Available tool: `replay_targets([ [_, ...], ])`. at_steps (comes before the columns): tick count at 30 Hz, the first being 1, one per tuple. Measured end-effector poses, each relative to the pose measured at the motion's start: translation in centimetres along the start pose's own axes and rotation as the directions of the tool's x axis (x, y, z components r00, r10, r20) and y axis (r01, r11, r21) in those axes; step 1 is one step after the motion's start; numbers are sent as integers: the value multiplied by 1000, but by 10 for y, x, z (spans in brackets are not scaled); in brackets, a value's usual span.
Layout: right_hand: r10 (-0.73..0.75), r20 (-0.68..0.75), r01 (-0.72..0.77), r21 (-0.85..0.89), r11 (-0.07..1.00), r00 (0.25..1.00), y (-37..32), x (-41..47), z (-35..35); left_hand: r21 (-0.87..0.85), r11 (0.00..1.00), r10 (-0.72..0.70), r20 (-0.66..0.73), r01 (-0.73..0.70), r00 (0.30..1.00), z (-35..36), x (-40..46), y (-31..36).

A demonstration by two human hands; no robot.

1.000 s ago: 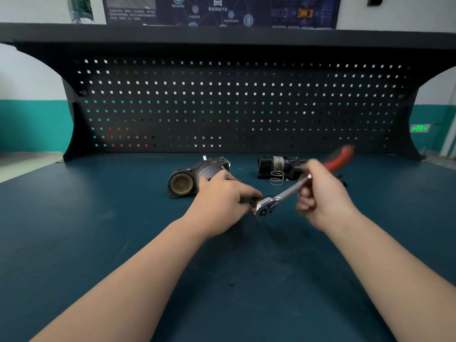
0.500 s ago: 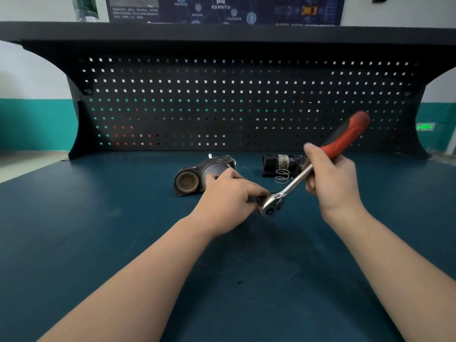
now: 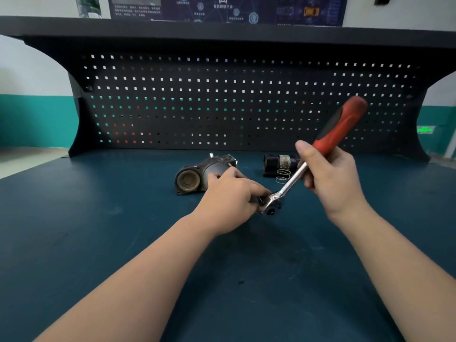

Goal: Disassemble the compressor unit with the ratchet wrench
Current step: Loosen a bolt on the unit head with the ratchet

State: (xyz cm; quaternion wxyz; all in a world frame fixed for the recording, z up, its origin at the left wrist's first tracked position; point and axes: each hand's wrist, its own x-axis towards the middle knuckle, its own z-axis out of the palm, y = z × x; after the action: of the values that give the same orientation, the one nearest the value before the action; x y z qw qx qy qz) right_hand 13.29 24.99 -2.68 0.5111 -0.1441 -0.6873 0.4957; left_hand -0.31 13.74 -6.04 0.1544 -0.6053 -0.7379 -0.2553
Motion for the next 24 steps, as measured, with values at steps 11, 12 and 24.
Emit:
replay_targets([
  [11,703,84,-653,459,602,706,28,10,-13,65,997,25,35,-28,999,-1,-2,0],
  [12,565,78,-542,417,730,821,20,14,-13,74,996,43,51,-46,998,-3,-3,-1],
  [24,899,216,-884,372,284,380,36,2,-18,34,999,-1,-43,2,999,4,-1,1],
])
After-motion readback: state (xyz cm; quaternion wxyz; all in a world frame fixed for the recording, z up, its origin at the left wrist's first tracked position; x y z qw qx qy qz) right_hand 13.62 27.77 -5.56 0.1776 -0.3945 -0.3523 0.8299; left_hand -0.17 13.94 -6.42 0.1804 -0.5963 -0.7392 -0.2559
